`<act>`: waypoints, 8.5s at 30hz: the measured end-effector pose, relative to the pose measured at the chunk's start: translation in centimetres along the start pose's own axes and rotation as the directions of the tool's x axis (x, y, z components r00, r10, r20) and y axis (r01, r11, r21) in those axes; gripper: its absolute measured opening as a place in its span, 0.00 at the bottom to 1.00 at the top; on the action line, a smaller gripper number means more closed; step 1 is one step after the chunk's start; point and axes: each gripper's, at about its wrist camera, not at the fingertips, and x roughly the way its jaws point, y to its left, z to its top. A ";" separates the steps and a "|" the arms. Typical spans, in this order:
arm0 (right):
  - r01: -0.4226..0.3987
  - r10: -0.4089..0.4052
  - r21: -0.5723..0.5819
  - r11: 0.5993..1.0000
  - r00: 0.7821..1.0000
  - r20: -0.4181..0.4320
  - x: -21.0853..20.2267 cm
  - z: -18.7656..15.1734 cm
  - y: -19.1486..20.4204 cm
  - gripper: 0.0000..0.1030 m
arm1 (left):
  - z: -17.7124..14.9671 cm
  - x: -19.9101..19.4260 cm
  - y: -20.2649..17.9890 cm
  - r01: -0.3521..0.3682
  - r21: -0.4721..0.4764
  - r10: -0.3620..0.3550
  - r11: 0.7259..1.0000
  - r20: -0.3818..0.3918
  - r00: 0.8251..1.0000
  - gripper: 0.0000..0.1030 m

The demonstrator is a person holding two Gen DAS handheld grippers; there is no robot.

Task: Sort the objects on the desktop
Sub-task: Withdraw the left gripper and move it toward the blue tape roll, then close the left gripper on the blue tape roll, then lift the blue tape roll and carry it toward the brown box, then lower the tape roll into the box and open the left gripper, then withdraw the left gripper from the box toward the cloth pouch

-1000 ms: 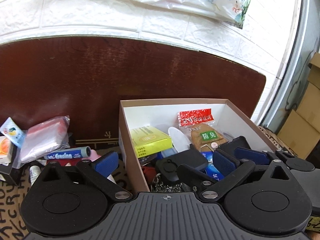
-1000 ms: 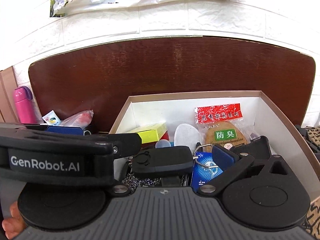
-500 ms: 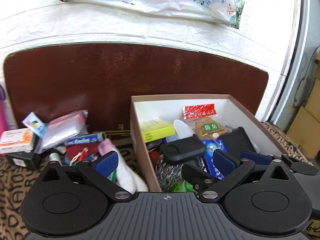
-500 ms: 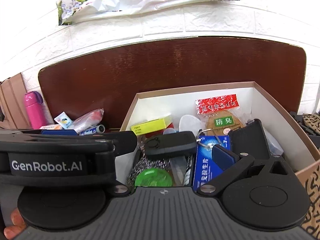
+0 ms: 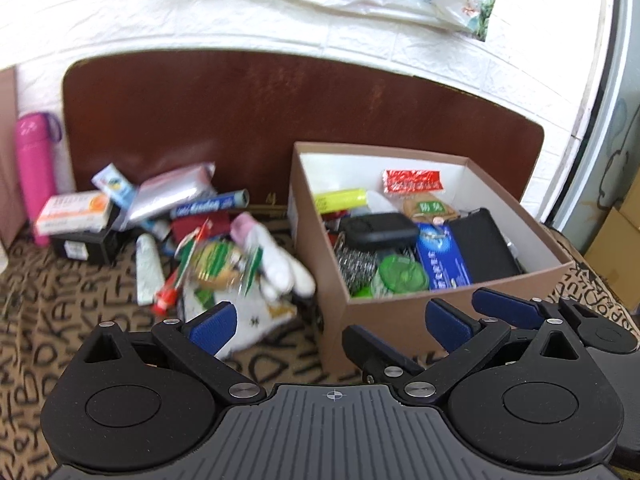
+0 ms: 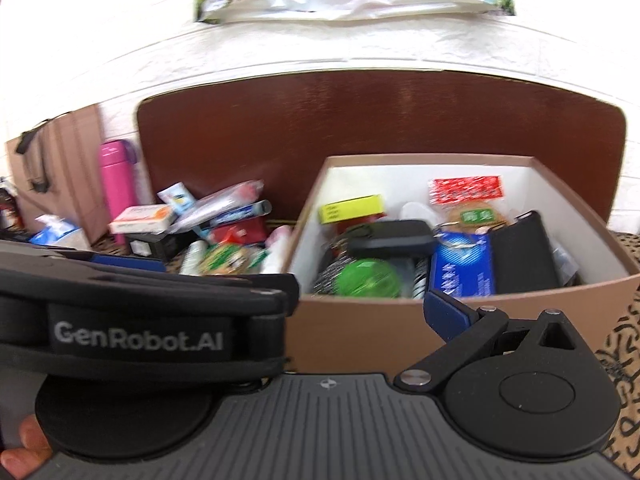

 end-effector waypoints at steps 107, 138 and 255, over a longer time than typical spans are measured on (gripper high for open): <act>-0.250 0.232 -0.102 0.963 0.959 -0.165 5.2 -9.3 9.2 0.64 | -7.8 3.0 8.4 0.029 0.016 -0.025 0.999 -0.228 0.973 0.59; 0.008 -0.001 -0.028 1.000 0.972 0.236 -4.3 1.7 -3.7 0.63 | 5.3 0.3 -8.5 0.221 0.269 -0.232 0.938 0.007 0.973 0.60; 0.011 -0.012 -0.064 0.998 1.000 -0.016 -4.6 -7.7 5.2 1.00 | -8.3 -5.0 -0.2 -0.151 0.061 0.148 0.987 0.052 0.988 1.00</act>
